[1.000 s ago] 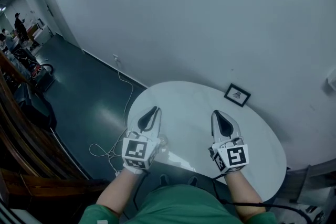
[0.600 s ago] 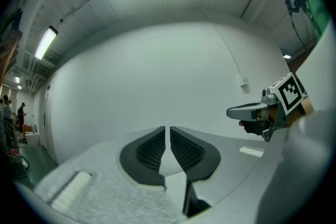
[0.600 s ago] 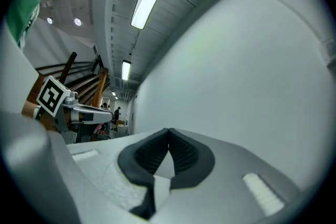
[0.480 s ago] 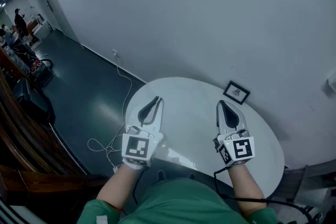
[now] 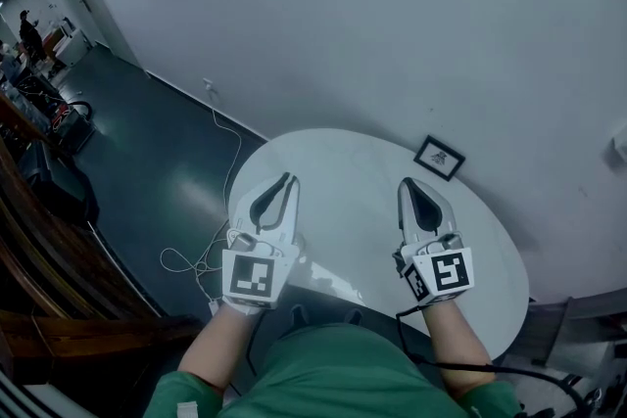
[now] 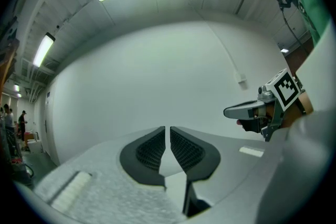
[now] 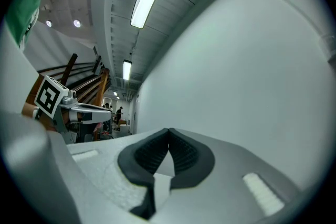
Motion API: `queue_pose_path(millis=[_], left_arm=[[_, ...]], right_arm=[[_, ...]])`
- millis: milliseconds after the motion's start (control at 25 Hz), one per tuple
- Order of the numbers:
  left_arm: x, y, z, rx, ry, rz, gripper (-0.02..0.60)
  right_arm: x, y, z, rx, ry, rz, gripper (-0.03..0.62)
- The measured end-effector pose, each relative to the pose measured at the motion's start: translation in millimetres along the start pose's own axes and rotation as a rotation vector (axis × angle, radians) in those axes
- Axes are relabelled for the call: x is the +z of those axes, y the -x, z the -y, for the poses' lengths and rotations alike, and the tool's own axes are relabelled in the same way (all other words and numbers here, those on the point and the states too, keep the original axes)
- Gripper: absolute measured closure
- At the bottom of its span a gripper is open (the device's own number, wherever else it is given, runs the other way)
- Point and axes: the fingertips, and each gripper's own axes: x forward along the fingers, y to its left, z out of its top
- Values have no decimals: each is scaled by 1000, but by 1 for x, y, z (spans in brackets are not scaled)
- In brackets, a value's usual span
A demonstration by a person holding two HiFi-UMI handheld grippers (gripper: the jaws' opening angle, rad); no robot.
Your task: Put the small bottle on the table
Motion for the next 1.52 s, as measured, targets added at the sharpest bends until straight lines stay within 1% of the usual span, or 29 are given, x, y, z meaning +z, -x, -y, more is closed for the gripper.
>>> queue_pose_path(millis=[600,1120,1520], left_arm=[[-5,3,3,-19,24,-17,543],[-13,11,1,-20,39,-31,544],[-22,15,0,-26,50,-44,544]], right_arm=[[0,5,-5,-3,4,-6,600],[-1,8,-14,0,19,-24,600],[-1,12,-17,-17,21,-22,600]])
